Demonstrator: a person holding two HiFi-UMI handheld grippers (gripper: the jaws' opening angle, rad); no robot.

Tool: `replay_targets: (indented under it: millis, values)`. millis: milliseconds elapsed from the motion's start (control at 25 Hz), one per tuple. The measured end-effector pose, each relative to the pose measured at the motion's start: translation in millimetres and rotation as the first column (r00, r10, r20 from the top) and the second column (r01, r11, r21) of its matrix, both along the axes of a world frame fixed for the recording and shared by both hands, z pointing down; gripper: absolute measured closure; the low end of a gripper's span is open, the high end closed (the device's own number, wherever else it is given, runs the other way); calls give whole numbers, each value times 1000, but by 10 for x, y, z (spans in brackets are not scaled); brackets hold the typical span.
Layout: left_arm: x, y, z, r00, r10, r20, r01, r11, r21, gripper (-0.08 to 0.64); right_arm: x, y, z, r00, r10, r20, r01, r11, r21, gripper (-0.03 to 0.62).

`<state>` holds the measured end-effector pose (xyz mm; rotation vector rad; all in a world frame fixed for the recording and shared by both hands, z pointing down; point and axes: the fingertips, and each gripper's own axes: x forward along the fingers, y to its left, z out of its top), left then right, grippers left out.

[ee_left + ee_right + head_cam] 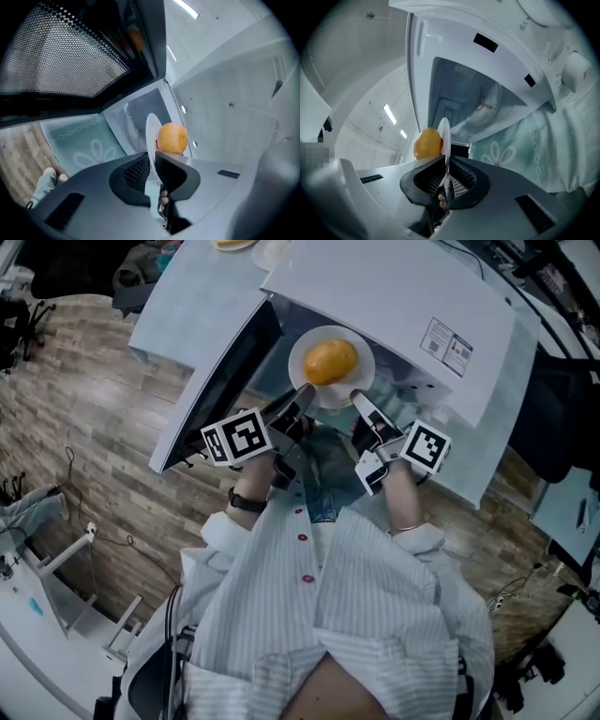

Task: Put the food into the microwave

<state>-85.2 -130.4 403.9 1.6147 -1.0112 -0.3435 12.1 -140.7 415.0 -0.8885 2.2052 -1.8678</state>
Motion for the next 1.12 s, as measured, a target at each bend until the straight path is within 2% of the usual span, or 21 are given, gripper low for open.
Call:
replay_targets:
  millis: [680,920,1120]
  values:
    - [232,-195,226,992,127,6,-127,992,-18,518,225,-98,189,991,137,-12,-137,991,0,551]
    - [341,-289,440,990,137,17,-136,990,-30,518,321,-169,339,981,184,-60,-182,982,40,551]
    - [413,-339,597,989,147,26,-147,989,-30,517,392,-216,500,974,212,-76,-210,977,37,551]
